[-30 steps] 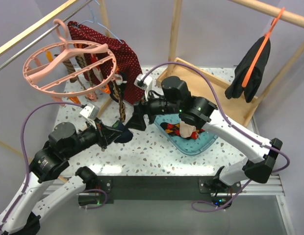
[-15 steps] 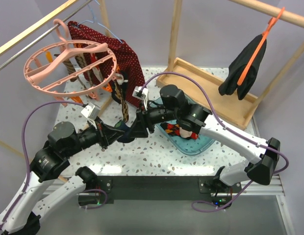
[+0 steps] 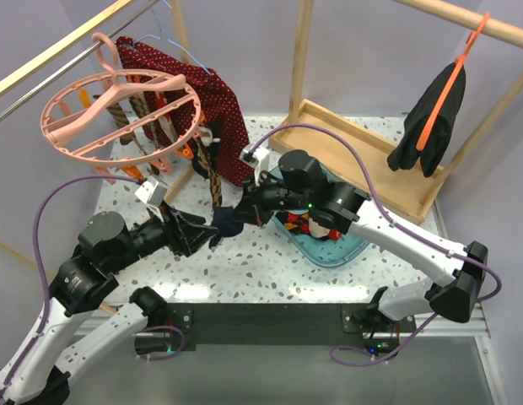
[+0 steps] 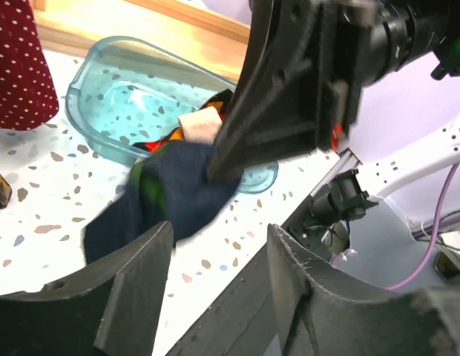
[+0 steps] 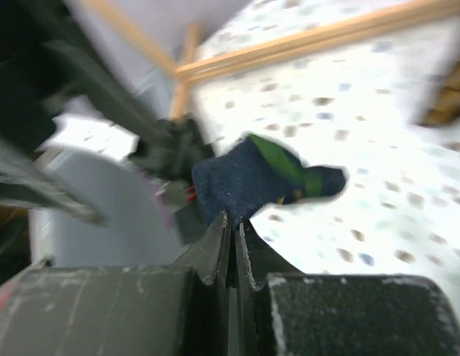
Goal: Remove the socks clipped to the hanger
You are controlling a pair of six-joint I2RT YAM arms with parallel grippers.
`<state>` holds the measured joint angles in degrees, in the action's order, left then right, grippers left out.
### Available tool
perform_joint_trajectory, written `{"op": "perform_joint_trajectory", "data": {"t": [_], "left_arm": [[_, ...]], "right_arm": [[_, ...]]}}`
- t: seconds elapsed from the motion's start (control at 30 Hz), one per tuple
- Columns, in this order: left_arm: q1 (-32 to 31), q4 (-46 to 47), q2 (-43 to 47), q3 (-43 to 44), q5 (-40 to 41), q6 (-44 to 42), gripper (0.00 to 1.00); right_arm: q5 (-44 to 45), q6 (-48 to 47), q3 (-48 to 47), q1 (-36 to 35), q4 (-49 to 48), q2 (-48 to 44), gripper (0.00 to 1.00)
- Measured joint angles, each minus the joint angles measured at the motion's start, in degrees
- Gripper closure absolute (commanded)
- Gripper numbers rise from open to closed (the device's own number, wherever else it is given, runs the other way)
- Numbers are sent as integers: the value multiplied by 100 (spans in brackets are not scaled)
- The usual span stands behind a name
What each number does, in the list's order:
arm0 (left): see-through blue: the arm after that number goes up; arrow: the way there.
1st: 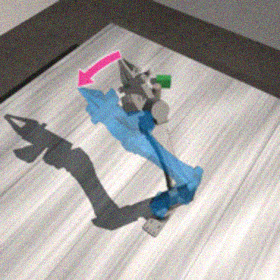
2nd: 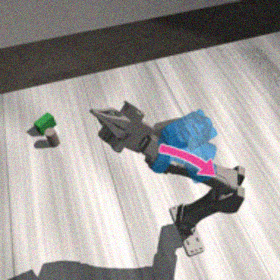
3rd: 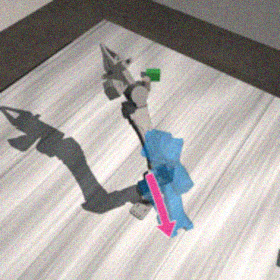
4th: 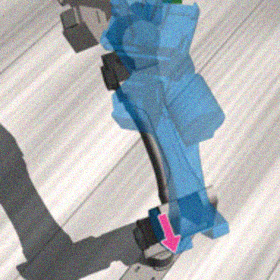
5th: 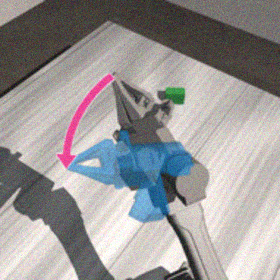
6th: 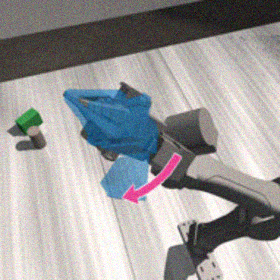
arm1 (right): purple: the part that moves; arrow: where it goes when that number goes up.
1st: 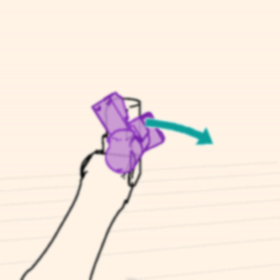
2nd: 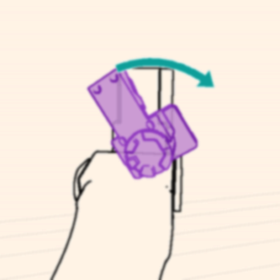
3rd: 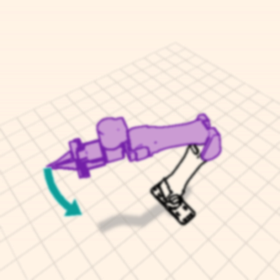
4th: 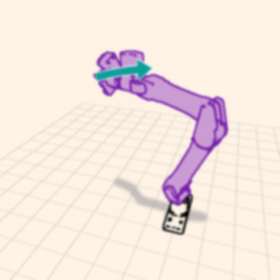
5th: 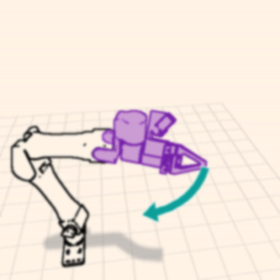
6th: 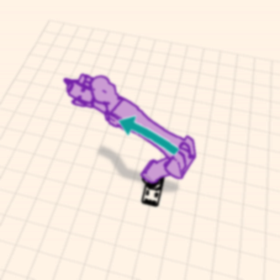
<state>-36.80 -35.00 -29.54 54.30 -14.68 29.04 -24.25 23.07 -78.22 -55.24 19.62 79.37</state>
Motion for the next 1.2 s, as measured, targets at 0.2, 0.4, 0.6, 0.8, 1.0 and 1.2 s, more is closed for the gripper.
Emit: {"op": "perform_joint_trajectory", "data": {"t": [0.2, 0.4, 0.6, 0.8, 1.0, 1.2], "left_arm": [[0, -7, 118, 4, 289, 15, 37], [0, -66, 120, 46, 667, 13, 38], [2, -90, 120, 136, 988, 7, 38], [0, -98, 131, 188, 1126, -11, 38], [0, -175, 203, 203, 1300, -13, 39], [0, -251, 483, 258, 1631, -9, 39]], "right_arm": [[1355, -144, 111, 782, 739, -597, 100], [2953, -520, 98, 1394, 1580, -1049, 100], [3709, -721, 229, 1635, 2081, -1056, 81], [3882, -817, 557, 1683, 2264, -804, 11], [3547, -1056, 317, 1685, 2140, 168, 8], [2855, -1185, -223, 1309, 1123, 925, 8]]}}
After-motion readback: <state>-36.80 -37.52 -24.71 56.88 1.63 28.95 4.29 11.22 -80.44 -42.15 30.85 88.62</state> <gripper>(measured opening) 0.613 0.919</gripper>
